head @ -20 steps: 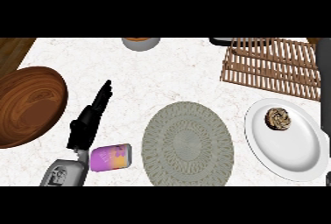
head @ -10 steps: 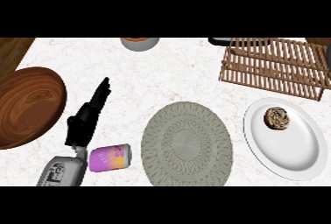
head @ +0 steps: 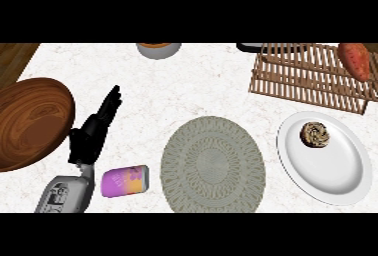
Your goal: Pick the sweet potato from the placemat and place it in the tiered shelf
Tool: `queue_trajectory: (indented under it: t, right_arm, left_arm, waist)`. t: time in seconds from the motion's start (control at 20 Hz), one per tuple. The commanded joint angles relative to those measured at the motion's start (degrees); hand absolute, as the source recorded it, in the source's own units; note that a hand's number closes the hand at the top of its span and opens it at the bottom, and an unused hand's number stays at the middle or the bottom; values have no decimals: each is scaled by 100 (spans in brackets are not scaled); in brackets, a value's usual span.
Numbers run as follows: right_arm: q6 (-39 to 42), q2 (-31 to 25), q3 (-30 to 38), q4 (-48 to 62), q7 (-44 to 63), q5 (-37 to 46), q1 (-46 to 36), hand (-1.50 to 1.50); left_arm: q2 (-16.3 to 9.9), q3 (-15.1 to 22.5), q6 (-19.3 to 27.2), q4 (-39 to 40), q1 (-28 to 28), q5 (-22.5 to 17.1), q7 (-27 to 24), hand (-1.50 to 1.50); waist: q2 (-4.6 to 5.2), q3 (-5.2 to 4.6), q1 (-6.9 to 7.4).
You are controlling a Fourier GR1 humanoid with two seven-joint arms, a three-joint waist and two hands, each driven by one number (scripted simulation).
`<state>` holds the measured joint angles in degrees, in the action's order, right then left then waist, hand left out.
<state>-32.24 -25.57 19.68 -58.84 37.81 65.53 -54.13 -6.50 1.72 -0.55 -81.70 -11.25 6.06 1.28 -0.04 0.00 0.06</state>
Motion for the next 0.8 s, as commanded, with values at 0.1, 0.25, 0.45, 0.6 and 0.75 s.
queue_trajectory:
  t: [0.1, 0.25, 0.45, 0.6, 0.75]
  right_arm:
    - [71, 181, 44, -591, -132, -724, 113, -150]
    - [492, -53, 168, -1111, -378, -1317, 358, -150]
    - [388, -161, 186, -877, -354, -1456, 16, -150]
    - [124, -153, 365, -1145, -94, -1526, -128, -150]
    - [92, -491, 789, -1596, 6, -1897, -336, -150]
  left_arm:
    - [96, 43, 134, 38, -309, 158, 321, 0]
    - [-162, -216, -178, -227, 89, -166, 131, 0]
    - [192, 138, 68, -134, -59, 170, 167, 0]
    - [79, 30, 88, -81, 1, 207, 147, 0]
    - [45, 63, 9, -502, 254, 112, 278, 0]
  waist:
    - [-2, 0, -15]
    - [-14, 1, -20]
    - [3, 0, 8]
    - [0, -1, 1]
    - [-28, 1, -5]
